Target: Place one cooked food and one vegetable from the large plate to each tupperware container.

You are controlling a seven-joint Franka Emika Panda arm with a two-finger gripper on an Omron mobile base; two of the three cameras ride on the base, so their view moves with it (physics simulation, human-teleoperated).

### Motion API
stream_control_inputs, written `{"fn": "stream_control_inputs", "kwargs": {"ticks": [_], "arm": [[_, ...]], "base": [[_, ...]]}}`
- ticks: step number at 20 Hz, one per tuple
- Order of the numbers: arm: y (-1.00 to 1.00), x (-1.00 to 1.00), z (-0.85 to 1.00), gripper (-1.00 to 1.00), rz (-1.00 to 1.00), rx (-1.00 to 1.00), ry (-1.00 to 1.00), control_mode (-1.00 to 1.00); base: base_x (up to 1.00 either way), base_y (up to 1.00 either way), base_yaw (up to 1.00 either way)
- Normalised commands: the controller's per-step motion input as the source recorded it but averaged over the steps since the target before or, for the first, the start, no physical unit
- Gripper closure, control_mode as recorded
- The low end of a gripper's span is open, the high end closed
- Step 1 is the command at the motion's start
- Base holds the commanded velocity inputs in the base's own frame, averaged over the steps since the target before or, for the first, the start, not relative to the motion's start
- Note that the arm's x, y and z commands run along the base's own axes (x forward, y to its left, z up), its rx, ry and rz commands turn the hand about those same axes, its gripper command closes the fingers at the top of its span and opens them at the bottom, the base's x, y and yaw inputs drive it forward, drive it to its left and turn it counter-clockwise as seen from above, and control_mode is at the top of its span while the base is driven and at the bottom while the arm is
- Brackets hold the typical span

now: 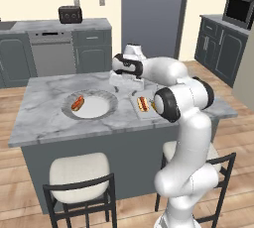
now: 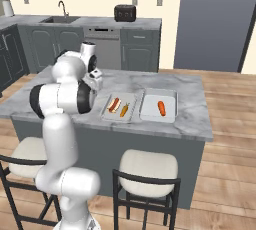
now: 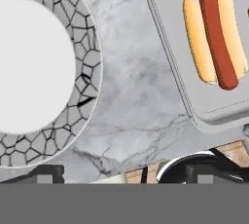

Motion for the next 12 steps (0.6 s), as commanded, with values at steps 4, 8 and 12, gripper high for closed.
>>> {"fn": "stream_control_inputs", "kwargs": {"ticks": [4,8,12], "arm": [[1.0,0.22,-0.38,-1.0,-0.03,0.05,-0.06,-1.0],[1.0,0.35,0.0,-1.0,0.0,-0.01,-0.19,-1.0],[0.96,0.49,-0.03,-1.0,0.13,-0.02,-0.16,-1.0]], "base": [[0.0,0.0,0.0],[0.0,0.0,0.0],[0.0,0.0,0.0]]}}
